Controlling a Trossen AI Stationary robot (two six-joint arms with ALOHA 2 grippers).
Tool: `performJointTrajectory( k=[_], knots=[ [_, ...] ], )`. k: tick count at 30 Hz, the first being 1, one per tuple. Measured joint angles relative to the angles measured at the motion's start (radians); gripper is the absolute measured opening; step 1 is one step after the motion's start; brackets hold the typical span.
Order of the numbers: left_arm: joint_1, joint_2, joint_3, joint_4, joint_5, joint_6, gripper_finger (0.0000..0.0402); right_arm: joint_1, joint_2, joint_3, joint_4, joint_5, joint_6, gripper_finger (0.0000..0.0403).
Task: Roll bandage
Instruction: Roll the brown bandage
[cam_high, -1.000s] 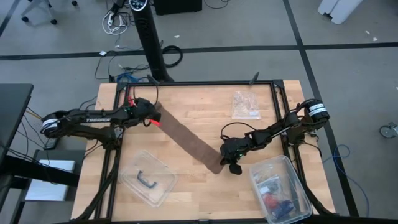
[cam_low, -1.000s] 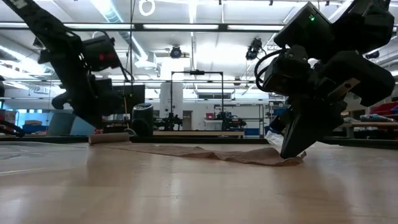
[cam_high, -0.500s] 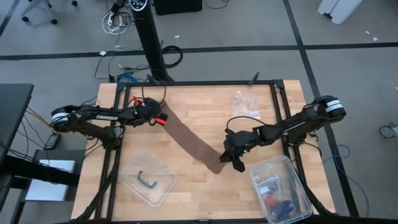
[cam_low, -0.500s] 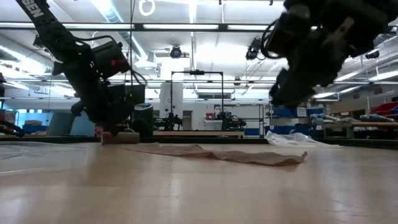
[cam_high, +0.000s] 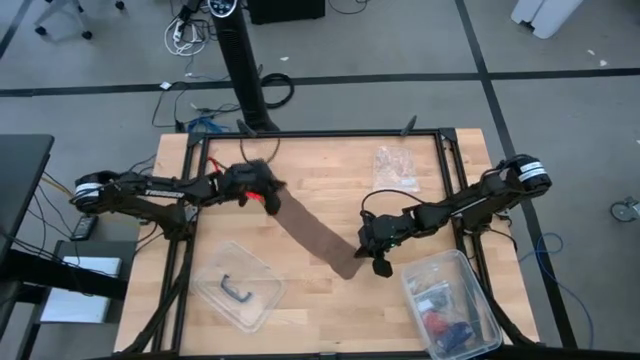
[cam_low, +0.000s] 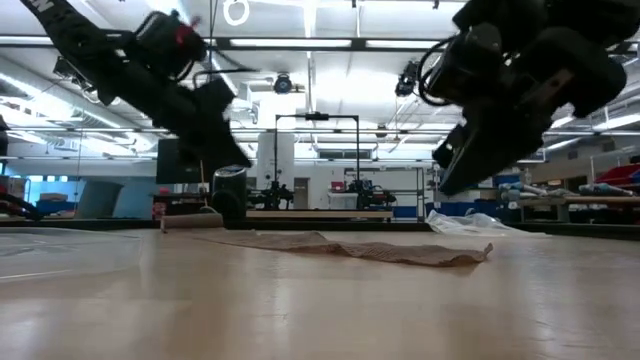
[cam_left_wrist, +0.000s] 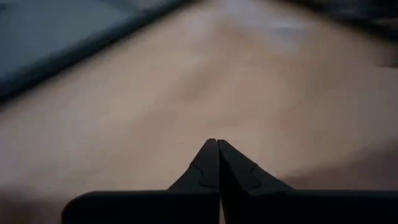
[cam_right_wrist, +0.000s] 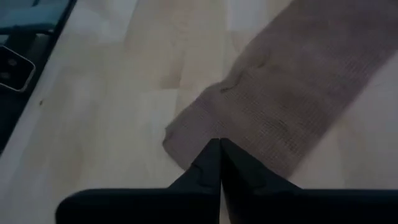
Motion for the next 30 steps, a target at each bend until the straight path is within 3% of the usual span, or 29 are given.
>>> performJointTrajectory(
  k=[5, 10, 14, 21, 30],
  knots=[
    [-0.173, 0.130, 0.017, 0.247, 0.084, 0.000, 0.0000, 0.025, -0.136, 0.021, -0.153, 0.088, -0.008, 0.0003],
    [-0.308, 0.346, 0.134, 0.306, 0.077, 0.045, 0.0000, 0.030, -0.291, 0.054, -0.304, 0.195, -0.014, 0.0002],
    [-0.384, 0.507, 0.272, 0.290, 0.078, 0.122, 0.0000, 0.023, -0.369, 0.063, -0.348, 0.226, -0.023, 0.0001],
    [-0.460, 0.704, 0.513, 0.082, 0.080, 0.229, 0.0000, 0.022, -0.388, 0.064, -0.354, 0.239, -0.015, 0.0001],
    [-0.509, 0.844, 0.651, 0.015, 0.094, 0.254, 0.0000, 0.022, -0.371, 0.063, -0.353, 0.252, 0.001, 0.0001]
  ],
)
